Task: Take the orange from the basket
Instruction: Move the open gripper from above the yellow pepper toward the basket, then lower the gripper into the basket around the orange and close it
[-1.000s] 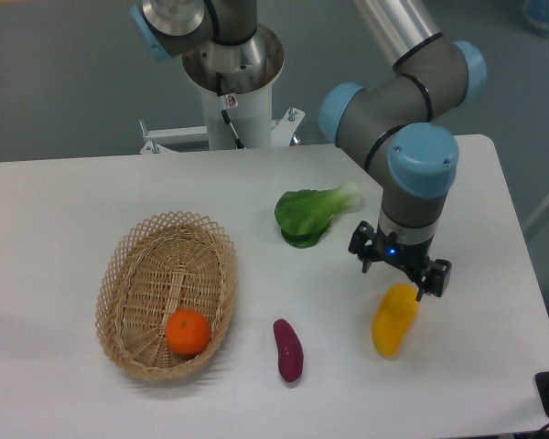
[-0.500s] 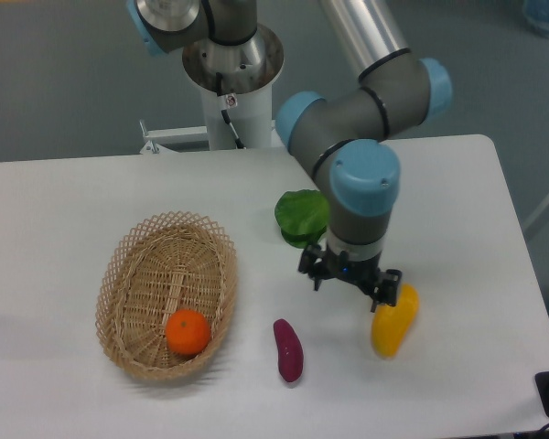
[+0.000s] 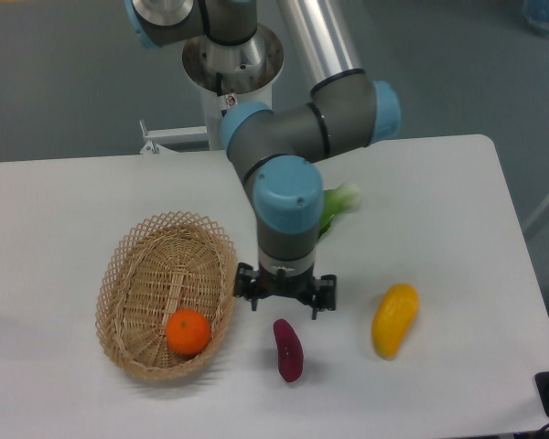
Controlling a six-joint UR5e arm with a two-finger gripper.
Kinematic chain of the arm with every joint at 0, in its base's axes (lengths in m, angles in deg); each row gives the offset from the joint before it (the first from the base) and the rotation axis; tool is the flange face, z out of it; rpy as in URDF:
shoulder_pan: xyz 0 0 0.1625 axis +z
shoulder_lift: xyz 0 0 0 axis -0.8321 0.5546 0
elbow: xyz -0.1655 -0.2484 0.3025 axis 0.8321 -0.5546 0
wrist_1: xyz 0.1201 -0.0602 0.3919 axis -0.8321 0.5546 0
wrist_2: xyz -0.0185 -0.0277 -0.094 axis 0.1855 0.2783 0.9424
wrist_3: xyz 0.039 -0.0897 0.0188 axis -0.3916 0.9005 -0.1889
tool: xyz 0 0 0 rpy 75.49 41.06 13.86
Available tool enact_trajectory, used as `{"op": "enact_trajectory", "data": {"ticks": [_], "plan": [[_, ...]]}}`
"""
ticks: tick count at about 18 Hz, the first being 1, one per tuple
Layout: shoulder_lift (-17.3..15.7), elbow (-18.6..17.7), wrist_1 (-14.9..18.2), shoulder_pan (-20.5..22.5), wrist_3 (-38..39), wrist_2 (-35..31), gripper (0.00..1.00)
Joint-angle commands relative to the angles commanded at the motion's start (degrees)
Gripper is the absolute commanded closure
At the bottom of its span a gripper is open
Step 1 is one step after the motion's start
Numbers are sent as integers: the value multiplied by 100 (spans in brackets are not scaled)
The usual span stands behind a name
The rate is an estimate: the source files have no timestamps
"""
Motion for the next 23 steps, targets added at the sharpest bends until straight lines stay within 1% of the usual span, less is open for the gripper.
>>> {"op": "enact_trajectory", "data": {"ticks": [2, 4, 6, 8, 10, 14, 16, 19, 23], "plan": [[0, -96, -17, -114, 237, 167, 0], [9, -158, -17, -272, 439, 177, 0], [9, -281, -105, -431, 563, 168, 0], [26, -369, -263, -562, 633, 133, 0], [61, -422, -334, -633, 774, 124, 0], [140, -448, -360, -756, 1134, 36, 0], [210, -457, -482, -852, 1362, -34, 0], [368, -440, -676, -1002, 1679, -332, 0], [465, -440, -712, -1090, 1951, -377, 0]]}}
